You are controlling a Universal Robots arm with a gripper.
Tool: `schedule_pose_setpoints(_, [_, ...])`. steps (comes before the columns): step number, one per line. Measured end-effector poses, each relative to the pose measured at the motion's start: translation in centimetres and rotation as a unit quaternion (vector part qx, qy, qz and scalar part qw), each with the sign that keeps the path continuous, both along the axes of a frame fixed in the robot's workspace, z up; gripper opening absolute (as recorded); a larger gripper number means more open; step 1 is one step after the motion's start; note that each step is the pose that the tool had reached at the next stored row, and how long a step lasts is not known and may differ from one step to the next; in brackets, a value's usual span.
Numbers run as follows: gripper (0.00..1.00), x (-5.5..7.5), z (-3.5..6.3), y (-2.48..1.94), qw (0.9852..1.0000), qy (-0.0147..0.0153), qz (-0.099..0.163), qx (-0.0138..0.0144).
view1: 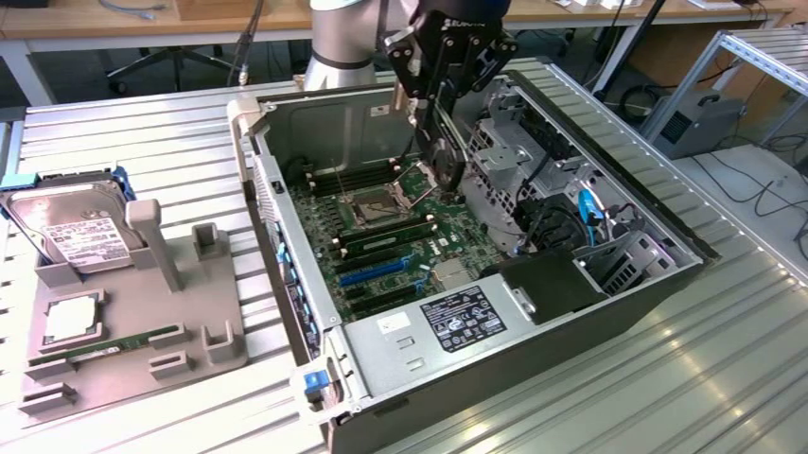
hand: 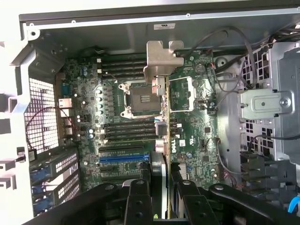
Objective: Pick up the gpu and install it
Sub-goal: 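Pick up the gpu and move the gpu toward the slot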
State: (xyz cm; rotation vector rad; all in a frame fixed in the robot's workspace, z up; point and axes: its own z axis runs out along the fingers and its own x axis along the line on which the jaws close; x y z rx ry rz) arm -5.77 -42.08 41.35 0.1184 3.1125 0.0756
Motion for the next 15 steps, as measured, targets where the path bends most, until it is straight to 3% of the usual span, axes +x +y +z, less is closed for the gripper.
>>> schedule_pose_setpoints(15, [0.27,1.2,-0.20,0.00,1.0000,0.0000,0.000,-0.0007])
